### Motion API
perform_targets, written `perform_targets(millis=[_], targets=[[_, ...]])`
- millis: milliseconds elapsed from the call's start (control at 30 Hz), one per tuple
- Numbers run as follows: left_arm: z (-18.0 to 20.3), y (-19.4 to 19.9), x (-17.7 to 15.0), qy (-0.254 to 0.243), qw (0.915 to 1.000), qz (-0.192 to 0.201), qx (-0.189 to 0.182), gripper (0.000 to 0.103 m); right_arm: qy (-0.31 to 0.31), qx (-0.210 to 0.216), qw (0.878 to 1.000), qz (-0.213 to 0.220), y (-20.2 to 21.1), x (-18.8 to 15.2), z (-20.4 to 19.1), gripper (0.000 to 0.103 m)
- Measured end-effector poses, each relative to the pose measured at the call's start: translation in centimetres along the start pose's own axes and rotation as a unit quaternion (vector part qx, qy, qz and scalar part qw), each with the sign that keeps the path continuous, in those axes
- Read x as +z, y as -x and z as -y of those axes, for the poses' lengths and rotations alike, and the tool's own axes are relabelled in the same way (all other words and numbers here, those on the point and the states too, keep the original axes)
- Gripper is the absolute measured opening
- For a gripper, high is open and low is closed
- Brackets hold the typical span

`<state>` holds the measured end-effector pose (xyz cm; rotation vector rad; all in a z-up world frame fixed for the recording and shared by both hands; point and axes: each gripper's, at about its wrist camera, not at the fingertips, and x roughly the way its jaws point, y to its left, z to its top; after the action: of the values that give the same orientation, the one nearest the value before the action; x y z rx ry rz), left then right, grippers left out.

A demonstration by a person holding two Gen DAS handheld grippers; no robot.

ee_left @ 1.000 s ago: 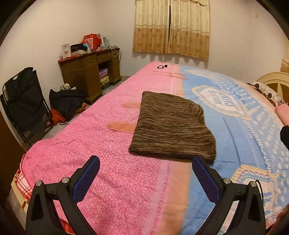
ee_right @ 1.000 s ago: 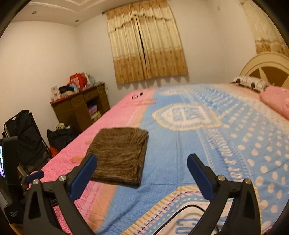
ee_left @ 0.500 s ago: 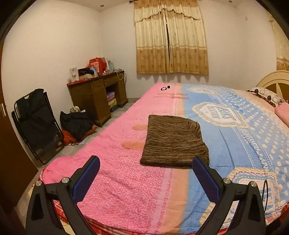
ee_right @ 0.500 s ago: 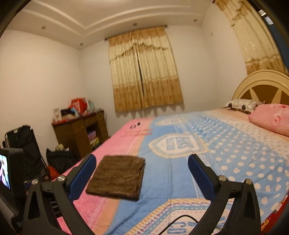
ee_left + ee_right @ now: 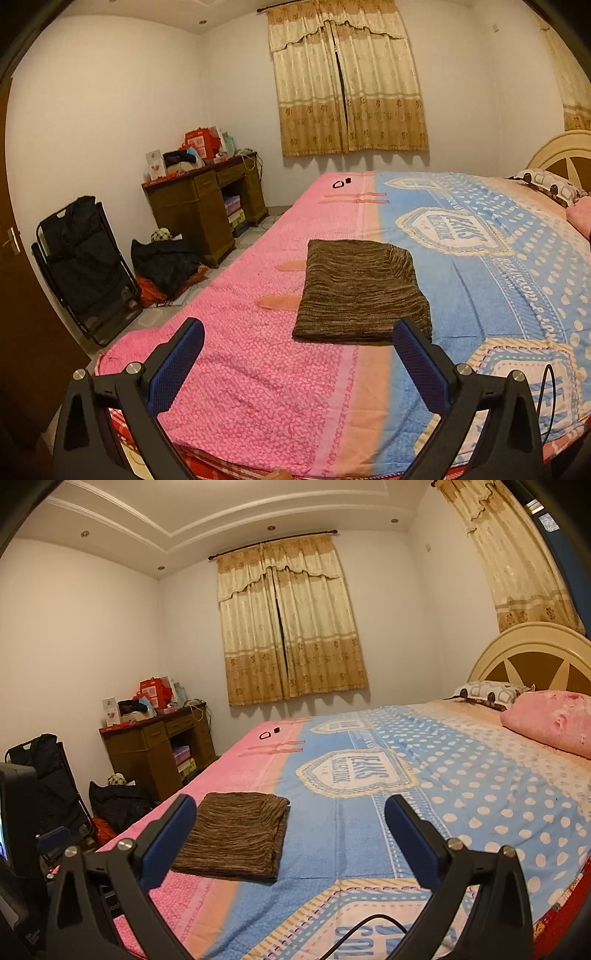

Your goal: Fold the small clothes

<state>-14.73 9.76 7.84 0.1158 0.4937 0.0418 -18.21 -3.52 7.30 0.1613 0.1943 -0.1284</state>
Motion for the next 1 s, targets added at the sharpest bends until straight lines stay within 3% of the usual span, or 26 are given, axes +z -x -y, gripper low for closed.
perform_targets(millis=[400,1000], targets=[[0.1,0.9,0.1,-0.003,0.9997,0.022,0.012,0.102,0.002,-0.007,1.000,0.014,0.9,-0.1,0.0,0.103],[0.6,0.6,0.0,-0.007,1.0000,0.005,-0.001,0.102,-0.003,-0.017,1.000,0.008,0.8,-0.1,0.4,0.103]])
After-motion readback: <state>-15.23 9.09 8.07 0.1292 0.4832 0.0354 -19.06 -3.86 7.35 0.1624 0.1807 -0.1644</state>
